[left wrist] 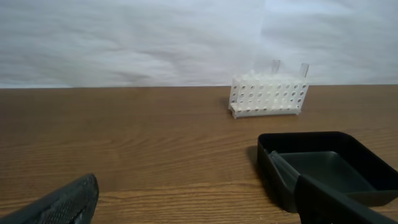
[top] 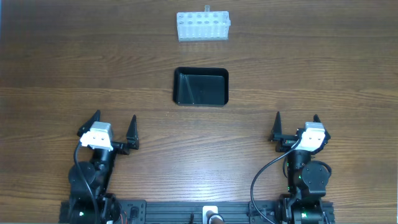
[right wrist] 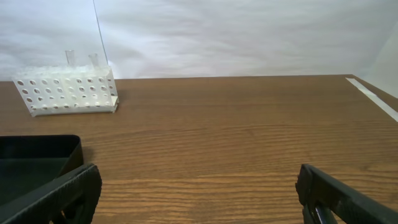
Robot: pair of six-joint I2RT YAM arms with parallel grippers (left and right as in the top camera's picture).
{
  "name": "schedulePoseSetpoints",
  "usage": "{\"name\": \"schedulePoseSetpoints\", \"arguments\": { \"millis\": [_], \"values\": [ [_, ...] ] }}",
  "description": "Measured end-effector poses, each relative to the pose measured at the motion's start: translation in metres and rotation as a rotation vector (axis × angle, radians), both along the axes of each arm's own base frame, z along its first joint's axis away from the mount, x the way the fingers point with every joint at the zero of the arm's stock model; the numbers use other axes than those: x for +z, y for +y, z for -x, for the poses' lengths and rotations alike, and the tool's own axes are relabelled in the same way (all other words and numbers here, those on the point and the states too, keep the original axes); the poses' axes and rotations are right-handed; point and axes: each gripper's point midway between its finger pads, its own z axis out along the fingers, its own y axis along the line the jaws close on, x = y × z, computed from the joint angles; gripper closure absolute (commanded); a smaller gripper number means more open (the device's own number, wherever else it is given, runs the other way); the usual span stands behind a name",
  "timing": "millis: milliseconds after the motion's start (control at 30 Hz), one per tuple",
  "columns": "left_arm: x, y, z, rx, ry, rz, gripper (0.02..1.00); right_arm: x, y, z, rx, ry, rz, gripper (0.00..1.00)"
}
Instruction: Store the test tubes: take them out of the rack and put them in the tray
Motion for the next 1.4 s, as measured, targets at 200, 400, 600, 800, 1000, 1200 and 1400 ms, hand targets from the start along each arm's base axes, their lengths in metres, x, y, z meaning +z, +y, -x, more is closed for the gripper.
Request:
{"name": "schedulePoseSetpoints", "arguments": {
  "millis": [200, 400, 600, 800, 1000, 1200, 1400],
  "values": [
    [0.0000, 0.0000, 0.0000, 0.000, 0.000, 0.000, 0.018, 0.0000, -0.0001, 0.0000, 0.000, 0.000, 0.000, 0.007],
    [0.0000, 0.0000, 0.0000, 0.000, 0.000, 0.000, 0.018, 0.0000, 0.0000, 0.0000, 0.000, 0.000, 0.000, 0.007],
    [0.0000, 0.0000, 0.0000, 0.000, 0.000, 0.000, 0.020, 0.0000, 0.0000, 0.0000, 0.000, 0.000, 0.000, 0.007],
    [0.0000, 0.0000, 0.0000, 0.000, 0.000, 0.000, 0.018, 0.0000, -0.0001, 0.0000, 0.000, 0.000, 0.000, 0.009],
    [0.0000, 0.0000, 0.0000, 0.000, 0.000, 0.000, 0.018, 0.0000, 0.0000, 0.0000, 0.000, 0.000, 0.001, 0.007],
    [0.0000, 0.0000, 0.0000, 0.000, 0.000, 0.000, 0.018, 0.0002, 0.0000, 0.0000, 0.000, -0.001, 0.000, 0.007],
    [0.0000, 0.0000, 0.0000, 0.000, 0.000, 0.000, 0.018, 0.0051, -0.0001, -0.0003, 0.000, -0.021, 0.001, 0.007]
  ]
}}
